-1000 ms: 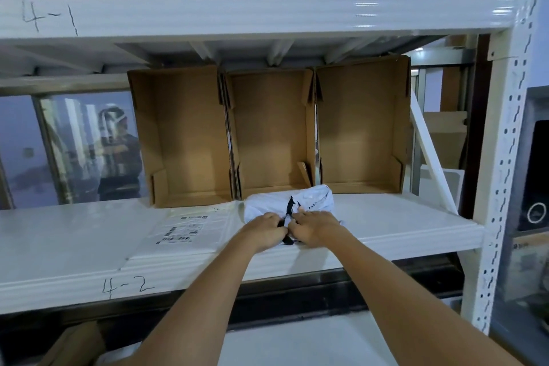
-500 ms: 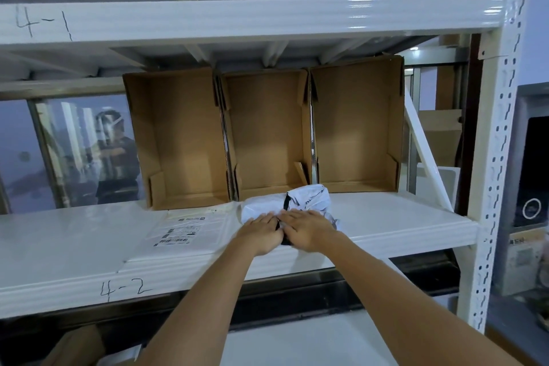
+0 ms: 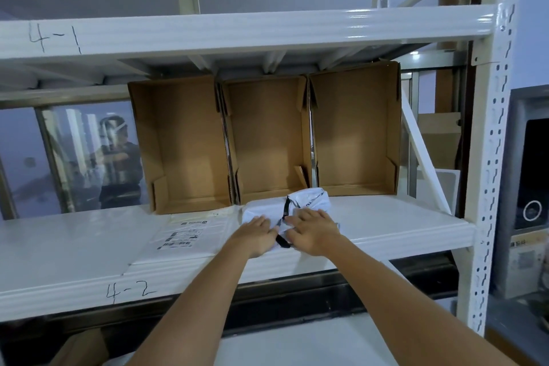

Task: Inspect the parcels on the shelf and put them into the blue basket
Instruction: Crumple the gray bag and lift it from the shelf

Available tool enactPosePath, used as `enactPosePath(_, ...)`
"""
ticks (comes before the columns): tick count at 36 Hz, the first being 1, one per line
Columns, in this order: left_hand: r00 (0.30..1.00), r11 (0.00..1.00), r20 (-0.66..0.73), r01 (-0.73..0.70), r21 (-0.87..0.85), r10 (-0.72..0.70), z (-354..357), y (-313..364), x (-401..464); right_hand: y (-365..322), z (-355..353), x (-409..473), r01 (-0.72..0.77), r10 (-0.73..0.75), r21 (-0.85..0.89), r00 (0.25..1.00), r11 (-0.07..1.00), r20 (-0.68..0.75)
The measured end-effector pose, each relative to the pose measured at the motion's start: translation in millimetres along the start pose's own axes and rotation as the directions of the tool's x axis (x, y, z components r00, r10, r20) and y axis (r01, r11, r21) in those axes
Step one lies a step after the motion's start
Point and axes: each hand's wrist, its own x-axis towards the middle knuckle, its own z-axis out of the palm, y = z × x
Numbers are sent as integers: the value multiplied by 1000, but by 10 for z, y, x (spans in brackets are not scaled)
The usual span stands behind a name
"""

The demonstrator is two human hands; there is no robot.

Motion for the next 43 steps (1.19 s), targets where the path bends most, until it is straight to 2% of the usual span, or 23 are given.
enactPosePath(3, 999, 999, 20, 28, -22, -28, -26, -52, -67, 135, -43, -59, -96, 95, 13, 994, 995, 57)
enactPosePath(7, 999, 999, -3, 48, -9, -48, -21, -31, -91, 165, -74, -108, -150, 145, 33, 982, 988, 118)
enactPosePath(19, 998, 998, 29, 63, 20, -63, -31, -23, -87, 125, -104, -61, -190, 189, 4, 975, 982, 117)
enactPosePath(27, 998, 998, 2, 67, 7, -67, -79, -48, -62, 170, -190, 23, -181, 183, -28, 977, 983, 107)
enactPosePath(29, 996, 995, -69, 68, 69, -63, -177, -29, -39, 180, -282, 18, -175, 177, -63, 984, 983, 32)
enactPosePath(31, 976, 990, -216, 61, 129, -32, -239, 20, 3, 167, -326, 22, -173, 156, -96, 975, 980, -159)
enactPosePath(33, 942, 996, -334, 48, 72, -21, -246, 76, 46, 133, -305, 49, -170, 145, -64, 946, 983, -291)
enactPosePath(34, 933, 999, -359, 33, 33, -19, -240, 96, 70, 109, -287, 75, -158, 136, -49, 943, 986, -302)
enactPosePath(38, 963, 999, -265, -41, 16, 44, -176, 174, 143, 45, -209, 192, -68, 61, -42, 988, 997, -142)
enactPosePath(43, 994, 998, -92, -53, 34, 56, -1, 177, 265, 36, -18, 271, -33, 34, -45, 999, 998, 26)
